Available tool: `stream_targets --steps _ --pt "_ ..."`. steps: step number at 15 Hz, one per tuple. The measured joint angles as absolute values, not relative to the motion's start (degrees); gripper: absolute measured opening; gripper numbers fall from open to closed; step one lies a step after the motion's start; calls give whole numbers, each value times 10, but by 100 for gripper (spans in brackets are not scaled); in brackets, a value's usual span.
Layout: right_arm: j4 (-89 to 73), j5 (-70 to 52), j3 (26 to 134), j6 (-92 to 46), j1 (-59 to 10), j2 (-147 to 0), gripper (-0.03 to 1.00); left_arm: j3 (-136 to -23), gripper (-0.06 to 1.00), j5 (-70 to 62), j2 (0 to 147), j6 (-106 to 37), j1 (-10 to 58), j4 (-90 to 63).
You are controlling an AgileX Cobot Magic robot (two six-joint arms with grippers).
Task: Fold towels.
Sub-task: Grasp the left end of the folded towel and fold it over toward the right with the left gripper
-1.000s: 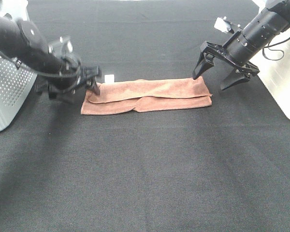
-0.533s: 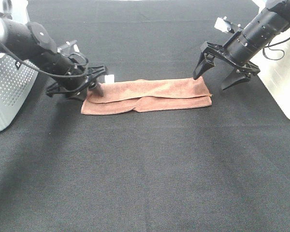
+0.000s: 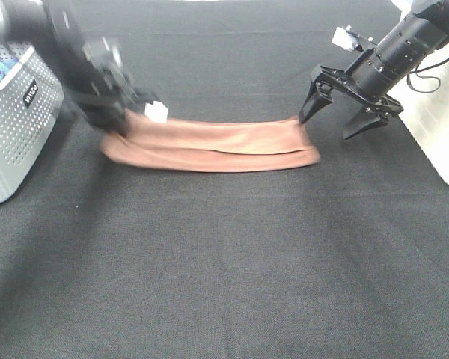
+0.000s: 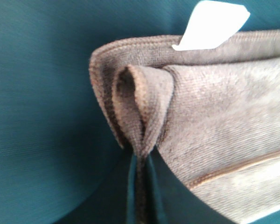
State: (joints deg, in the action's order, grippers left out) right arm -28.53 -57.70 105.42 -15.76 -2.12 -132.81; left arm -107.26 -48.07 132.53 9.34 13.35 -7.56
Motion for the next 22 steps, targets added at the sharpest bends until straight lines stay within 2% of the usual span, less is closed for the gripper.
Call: stream_targets --steps 3,6,11,19,20,22 --pt "-285 -577 1054 -158 -21 -1328 86 -1142 2 -580 1312 123 133 -4" --pt "-285 -577 1054 -158 -21 -1328 86 -1180 2 -612 1312 126 143 -101" --pt "-284 -578 1054 -158 -21 -1328 86 -1180 2 -507 1353 117 185 -325" --pt "-284 -578 1054 -158 -21 -1328 86 -1210 3 -396 1428 116 248 -390" --pt "-284 -578 1054 -158 -21 -1328 86 -1211 5 -383 1435 123 254 -392" --pt "-284 -578 1054 -158 -21 -1328 86 -1211 25 -363 1443 128 261 -405"
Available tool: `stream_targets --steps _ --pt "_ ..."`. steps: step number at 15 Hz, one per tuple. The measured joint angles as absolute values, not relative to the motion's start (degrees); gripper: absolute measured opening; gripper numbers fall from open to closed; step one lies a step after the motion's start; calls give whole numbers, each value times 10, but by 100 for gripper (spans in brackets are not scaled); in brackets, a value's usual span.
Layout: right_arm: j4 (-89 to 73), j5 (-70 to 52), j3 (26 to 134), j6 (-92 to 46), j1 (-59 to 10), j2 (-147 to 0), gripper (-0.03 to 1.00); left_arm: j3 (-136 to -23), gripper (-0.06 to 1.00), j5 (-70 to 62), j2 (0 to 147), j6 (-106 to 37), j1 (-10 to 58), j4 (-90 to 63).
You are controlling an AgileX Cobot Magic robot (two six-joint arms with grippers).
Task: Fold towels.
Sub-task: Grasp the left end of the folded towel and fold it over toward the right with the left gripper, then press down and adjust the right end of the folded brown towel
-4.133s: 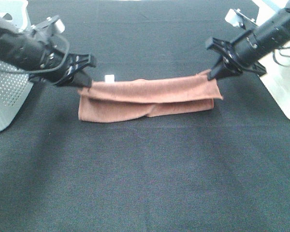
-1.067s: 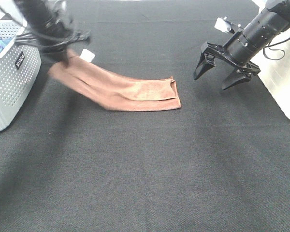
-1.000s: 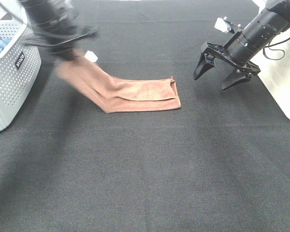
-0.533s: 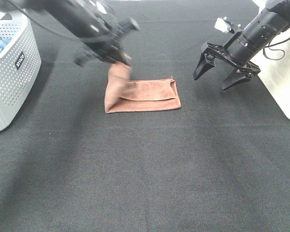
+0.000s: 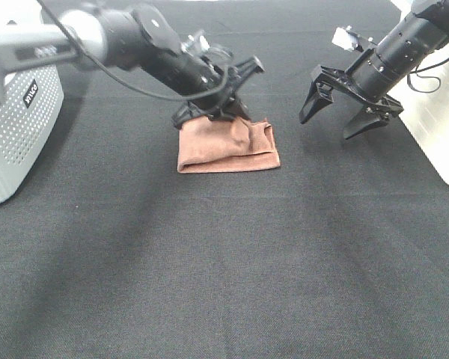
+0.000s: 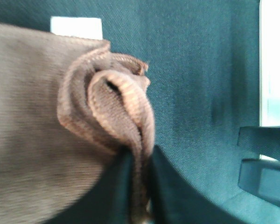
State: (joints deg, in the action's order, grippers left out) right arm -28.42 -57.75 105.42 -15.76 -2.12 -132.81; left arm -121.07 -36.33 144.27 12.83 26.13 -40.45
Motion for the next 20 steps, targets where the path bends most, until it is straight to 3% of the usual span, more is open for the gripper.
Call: stream_targets --steps 3,5,9,11,16,20 --pt "-297 -578 1054 -158 -21 -1328 86 -1211 61 -344 1443 101 262 -456" --pt "-343 -586 1054 -175 -21 -1328 86 -1211 73 -320 1439 18 260 -476" --pt "-440 -608 1054 -228 -40 -1328 86 -1211 73 -319 1402 -60 222 -432" --pt "-480 -608 1054 -245 -83 -1328 86 -1212 73 -326 1376 -67 183 -388" --pt "-525 -488 1054 -264 -190 -1350 86 -1212 73 -378 1356 -63 120 -345" --pt "-525 -443 1054 -264 -145 -1391 83 -1212 73 -396 1356 -63 121 -339"
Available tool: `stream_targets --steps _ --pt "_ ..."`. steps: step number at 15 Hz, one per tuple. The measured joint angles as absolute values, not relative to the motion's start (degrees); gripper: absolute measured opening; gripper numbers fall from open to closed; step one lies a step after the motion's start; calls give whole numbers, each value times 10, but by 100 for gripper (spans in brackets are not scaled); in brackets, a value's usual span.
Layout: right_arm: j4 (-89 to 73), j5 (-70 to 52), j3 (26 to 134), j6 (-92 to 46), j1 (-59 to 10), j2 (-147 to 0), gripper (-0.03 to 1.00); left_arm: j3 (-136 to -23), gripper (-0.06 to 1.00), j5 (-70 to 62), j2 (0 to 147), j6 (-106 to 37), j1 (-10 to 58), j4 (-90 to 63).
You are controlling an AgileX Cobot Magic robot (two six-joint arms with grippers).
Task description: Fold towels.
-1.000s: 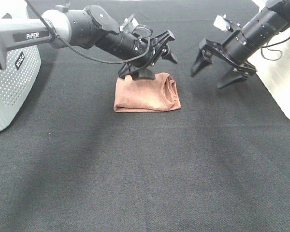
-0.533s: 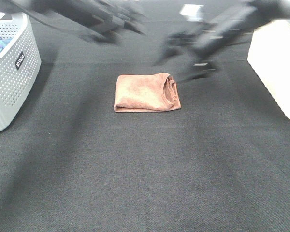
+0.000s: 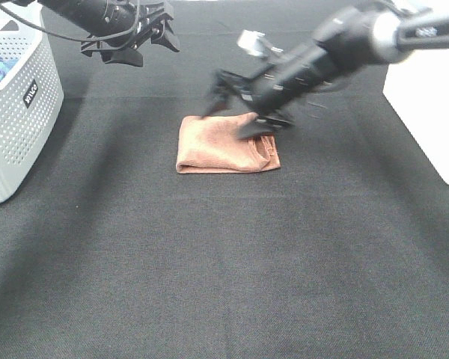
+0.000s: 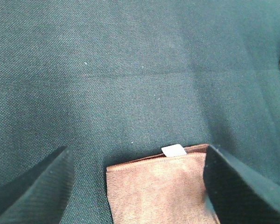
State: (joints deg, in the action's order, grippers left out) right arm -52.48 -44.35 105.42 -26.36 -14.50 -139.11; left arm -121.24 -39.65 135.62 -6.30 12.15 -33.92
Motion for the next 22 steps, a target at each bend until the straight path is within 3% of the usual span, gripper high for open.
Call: stream_targets --steps 9,15,19,22 --pt "-444 -469 1054 -244 -46 -1398 82 -1215 73 -431 1356 -63 121 -339" --pt "-378 -650 1054 -188 -46 -1281 82 -1368 73 -684 1356 -46 121 -320" --pt "-288 -689 1054 -123 -47 -1180 82 -1375 73 -695 1274 0 151 -179" --pt "-163 -690 1013 -73 -62 -1061 82 -1282 73 -695 1142 13 172 -81"
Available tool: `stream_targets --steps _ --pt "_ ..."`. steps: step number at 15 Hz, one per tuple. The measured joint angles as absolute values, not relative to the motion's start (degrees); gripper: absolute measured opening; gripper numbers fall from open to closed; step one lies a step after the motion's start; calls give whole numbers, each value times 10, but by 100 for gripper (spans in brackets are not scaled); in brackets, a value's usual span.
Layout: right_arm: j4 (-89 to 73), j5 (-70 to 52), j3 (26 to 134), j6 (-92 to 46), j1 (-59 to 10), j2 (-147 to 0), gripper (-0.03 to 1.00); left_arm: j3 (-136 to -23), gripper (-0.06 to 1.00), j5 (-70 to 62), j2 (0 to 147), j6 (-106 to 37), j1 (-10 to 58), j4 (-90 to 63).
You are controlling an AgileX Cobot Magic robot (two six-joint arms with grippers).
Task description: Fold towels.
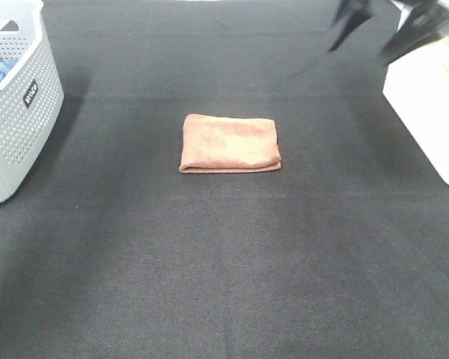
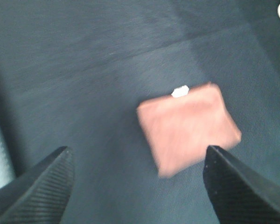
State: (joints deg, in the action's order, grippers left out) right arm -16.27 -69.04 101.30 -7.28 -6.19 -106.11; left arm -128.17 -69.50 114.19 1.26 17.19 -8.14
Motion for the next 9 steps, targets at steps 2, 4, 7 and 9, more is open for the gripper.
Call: stream_targets --steps 2,4,7,9 --pt "-154 -690 984 -65 -65 -1027 82 -1234 73 -695 1094 13 172 -76" --pt "-138 -692 904 -53 -66 -937 82 -1114 73 -695 996 22 172 -59" --pt "-131 -695 744 -25 -66 -772 82 -849 73 -694 806 65 172 -18" --pt "-131 -688 653 -23 -66 -673 82 -700 73 -686 689 73 172 -10"
